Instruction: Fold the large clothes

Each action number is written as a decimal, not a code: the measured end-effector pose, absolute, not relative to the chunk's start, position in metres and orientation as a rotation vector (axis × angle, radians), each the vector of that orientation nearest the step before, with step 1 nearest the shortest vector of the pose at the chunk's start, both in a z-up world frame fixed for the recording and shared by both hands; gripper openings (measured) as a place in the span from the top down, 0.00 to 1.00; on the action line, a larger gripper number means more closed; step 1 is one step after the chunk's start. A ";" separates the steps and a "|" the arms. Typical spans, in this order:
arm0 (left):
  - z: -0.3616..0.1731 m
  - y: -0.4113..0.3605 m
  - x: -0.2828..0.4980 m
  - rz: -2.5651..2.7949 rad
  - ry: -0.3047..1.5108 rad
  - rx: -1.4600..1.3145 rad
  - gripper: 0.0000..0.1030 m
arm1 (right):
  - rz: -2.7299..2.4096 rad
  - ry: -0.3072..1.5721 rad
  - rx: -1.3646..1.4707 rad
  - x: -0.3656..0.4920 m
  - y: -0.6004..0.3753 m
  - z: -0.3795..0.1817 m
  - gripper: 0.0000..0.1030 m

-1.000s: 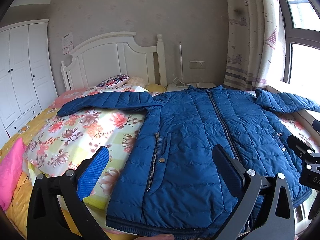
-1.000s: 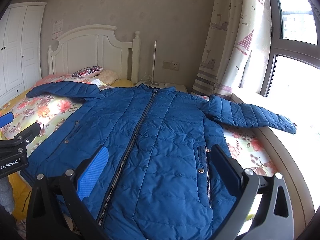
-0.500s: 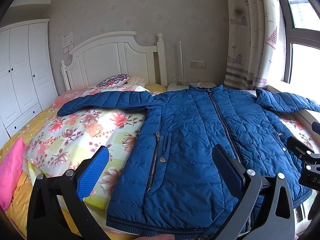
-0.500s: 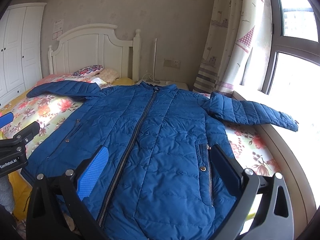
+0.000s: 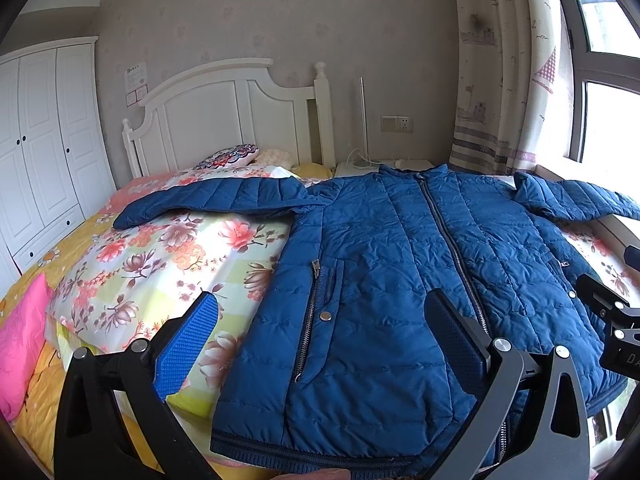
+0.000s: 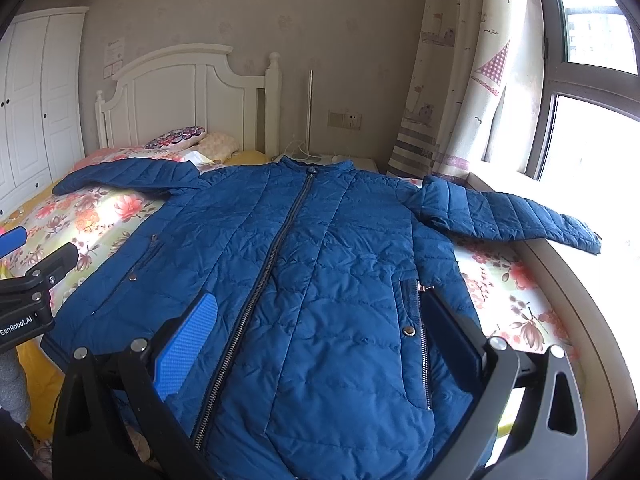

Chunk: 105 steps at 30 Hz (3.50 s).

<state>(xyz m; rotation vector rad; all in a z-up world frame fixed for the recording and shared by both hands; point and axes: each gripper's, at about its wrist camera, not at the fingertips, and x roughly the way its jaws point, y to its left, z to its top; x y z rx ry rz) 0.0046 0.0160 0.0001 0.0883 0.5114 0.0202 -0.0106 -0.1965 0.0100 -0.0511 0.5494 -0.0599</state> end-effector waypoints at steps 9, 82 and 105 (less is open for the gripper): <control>-0.010 0.012 0.015 0.023 0.545 0.095 0.04 | -0.058 0.595 -0.013 0.001 -0.206 -0.005 0.02; -0.098 -0.030 0.322 -0.167 0.904 0.011 0.04 | -0.034 0.683 0.591 0.209 -0.428 -0.059 0.17; -0.096 -0.015 0.325 -0.216 0.897 -0.113 0.04 | 0.163 0.340 0.117 0.306 -0.280 0.056 0.73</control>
